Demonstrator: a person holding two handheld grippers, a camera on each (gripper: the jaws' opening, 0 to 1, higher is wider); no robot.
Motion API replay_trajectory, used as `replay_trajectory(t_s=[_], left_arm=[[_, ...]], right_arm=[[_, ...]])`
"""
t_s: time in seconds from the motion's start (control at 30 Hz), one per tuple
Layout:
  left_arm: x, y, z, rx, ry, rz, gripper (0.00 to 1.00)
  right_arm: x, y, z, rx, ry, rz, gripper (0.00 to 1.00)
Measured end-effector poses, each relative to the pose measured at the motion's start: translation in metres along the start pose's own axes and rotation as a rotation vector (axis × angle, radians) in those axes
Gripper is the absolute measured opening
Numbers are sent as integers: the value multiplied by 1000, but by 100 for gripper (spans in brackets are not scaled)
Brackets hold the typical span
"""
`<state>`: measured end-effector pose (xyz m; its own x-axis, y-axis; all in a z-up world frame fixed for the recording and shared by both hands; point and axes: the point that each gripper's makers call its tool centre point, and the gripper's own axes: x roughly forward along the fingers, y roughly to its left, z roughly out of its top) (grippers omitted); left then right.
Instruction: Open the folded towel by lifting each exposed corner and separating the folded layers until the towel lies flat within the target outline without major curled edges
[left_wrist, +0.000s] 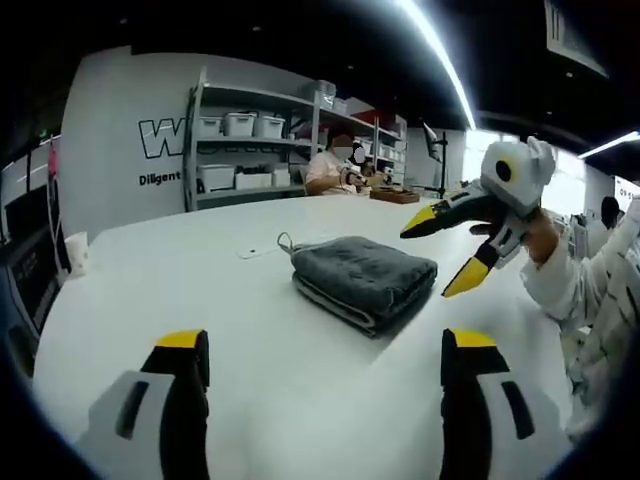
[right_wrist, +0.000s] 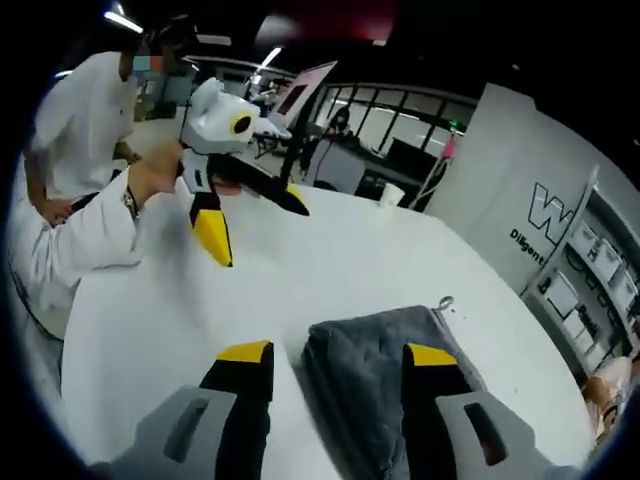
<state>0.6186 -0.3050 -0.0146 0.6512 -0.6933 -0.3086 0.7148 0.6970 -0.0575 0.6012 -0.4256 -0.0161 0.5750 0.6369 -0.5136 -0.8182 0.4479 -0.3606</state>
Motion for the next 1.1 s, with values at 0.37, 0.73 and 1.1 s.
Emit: replay_trajectory(t_s=[0.37, 0.73, 1.1], left_arm=[[0, -3, 1, 5, 1, -1, 94], [-1, -7, 2, 15, 2, 2, 93], [-1, -7, 1, 15, 4, 5, 92]], right_arm=[[43, 10, -9, -48, 32, 0, 28], [37, 6, -10, 2, -33, -16, 2], [0, -33, 14, 168, -202, -110, 0]])
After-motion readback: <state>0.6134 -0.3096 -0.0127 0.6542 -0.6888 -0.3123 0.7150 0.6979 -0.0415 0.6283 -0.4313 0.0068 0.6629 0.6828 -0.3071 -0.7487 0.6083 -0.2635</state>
